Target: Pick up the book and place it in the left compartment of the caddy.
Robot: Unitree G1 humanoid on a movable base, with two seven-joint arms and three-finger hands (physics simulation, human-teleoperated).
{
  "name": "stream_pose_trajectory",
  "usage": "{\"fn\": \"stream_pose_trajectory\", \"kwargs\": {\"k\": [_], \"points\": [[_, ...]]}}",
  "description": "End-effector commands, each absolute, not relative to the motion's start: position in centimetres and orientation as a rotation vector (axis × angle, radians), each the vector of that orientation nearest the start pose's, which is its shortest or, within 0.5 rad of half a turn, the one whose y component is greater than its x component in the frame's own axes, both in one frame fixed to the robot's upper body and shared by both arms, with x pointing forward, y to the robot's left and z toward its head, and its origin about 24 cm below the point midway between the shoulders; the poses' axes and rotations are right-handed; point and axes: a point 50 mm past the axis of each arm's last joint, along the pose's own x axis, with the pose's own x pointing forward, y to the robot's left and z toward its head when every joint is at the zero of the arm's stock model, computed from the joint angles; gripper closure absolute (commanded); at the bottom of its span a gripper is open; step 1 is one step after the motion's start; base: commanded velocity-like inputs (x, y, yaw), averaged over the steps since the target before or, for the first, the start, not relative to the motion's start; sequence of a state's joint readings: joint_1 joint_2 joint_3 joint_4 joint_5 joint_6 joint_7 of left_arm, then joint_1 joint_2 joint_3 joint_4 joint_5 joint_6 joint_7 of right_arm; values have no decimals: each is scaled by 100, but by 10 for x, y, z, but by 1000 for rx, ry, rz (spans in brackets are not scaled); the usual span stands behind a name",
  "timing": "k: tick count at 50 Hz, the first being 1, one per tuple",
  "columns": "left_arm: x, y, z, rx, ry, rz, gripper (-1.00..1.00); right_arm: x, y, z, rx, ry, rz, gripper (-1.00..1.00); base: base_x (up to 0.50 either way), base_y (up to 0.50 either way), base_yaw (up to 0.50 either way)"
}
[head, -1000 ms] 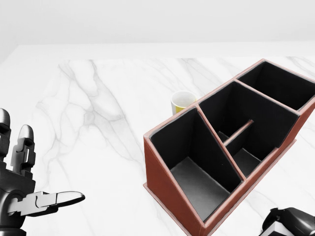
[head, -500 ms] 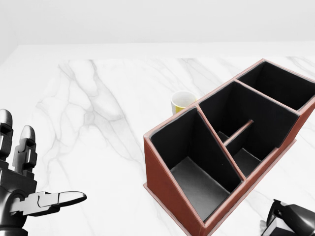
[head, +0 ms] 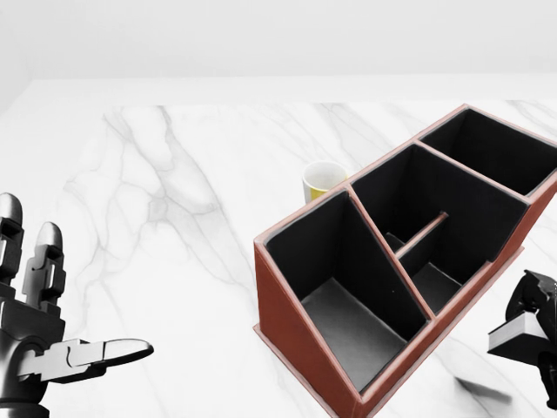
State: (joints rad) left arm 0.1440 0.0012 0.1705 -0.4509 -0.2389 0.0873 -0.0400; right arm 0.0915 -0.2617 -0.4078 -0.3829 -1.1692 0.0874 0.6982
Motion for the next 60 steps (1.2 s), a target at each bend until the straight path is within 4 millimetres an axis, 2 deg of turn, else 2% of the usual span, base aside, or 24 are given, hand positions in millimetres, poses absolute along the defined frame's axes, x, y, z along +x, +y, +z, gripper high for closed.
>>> {"fn": "stream_pose_trajectory", "kwargs": {"k": [1,8,16,17,22,36,60], "points": [[215,193,106,-179,-247,115,-100,201,-270,157,-1472,311,-212,100,0,0,0],[215,192,106,-178,-248,114,-100,199,-258,176,-1536,215,-231,100,0,0,0],[215,192,106,-178,-247,112,-100,195,-226,196,-1712,33,-121,100,0,0,0],[215,192,106,-179,-249,112,-100,192,-218,200,-1748,-14,-105,100,0,0,0],[214,192,106,-178,-249,111,-100,189,-206,206,-1812,-84,-73,100,0,0,0],[215,192,106,-178,-246,112,-100,177,-176,214,-1935,-253,-1,100,0,0,0],[214,191,106,-178,-247,109,-100,169,-146,227,-2039,-501,162,100,0,0,0]]}}
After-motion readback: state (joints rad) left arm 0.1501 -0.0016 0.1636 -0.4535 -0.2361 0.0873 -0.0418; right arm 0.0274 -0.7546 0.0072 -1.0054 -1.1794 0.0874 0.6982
